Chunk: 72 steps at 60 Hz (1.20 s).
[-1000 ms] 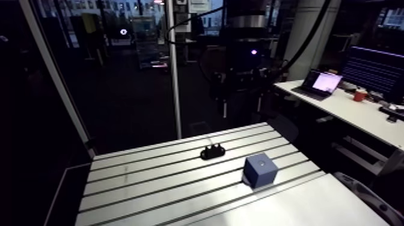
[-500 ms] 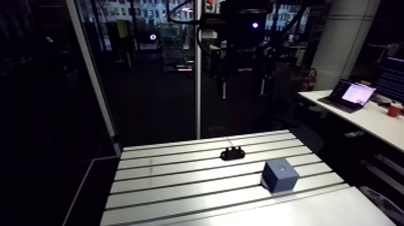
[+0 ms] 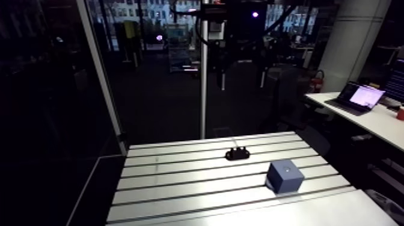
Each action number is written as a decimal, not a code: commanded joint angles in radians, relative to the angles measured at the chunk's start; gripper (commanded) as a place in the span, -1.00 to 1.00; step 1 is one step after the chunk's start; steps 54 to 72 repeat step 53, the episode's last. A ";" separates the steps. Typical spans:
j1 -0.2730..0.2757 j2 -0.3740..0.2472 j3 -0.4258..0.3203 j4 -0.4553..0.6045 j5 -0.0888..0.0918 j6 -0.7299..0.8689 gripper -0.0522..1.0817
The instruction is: Pick up the M10 bolt and insert it into the hex recess until seated.
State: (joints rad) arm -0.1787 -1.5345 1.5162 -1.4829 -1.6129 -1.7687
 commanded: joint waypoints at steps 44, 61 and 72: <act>0.072 0.039 -0.035 0.013 0.029 0.038 -0.90; 0.079 0.041 -0.033 0.013 0.028 0.038 -0.90; 0.079 0.041 -0.033 0.013 0.028 0.038 -0.90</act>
